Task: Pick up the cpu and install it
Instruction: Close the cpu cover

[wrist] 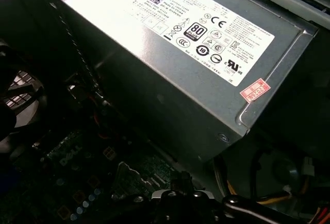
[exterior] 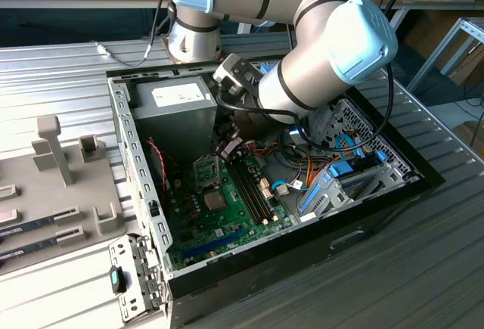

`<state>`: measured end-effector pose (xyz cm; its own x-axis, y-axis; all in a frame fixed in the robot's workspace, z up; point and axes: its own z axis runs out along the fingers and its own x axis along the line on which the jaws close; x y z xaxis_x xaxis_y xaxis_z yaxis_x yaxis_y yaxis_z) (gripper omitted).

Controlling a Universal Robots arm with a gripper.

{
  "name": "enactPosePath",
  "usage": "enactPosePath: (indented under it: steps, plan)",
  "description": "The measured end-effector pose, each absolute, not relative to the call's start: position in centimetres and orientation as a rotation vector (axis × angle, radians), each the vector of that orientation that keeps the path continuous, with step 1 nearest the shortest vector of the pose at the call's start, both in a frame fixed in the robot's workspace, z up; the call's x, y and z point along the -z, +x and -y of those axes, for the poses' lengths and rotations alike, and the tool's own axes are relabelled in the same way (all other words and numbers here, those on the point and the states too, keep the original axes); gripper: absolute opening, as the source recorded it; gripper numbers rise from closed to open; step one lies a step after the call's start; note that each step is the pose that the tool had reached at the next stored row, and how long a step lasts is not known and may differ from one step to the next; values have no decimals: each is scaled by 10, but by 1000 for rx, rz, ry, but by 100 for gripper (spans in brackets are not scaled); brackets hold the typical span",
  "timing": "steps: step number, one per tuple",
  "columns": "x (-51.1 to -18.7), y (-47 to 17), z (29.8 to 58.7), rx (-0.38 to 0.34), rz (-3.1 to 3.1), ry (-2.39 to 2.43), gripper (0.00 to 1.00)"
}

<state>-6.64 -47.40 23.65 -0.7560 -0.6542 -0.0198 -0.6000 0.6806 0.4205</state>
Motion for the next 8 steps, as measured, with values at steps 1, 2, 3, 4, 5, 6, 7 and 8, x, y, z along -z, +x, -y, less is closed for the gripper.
enactPosePath:
  steps: [1, 2, 3, 4, 5, 6, 7, 8]
  plan:
    - [-237, -66, 474, 621, 2757, 1036, 11]
    - [-238, -67, 474, 622, 2756, 1036, 11]
    - [-238, -66, 474, 624, 2756, 1037, 11]
    - [-239, -66, 474, 626, 2756, 1039, 11]
    - [-239, -66, 474, 627, 2755, 1039, 11]
    - [-239, -66, 474, 628, 2755, 1040, 11]
    - [-239, -66, 474, 628, 2755, 1040, 11]
    - [-239, -66, 474, 628, 2755, 1040, 11]
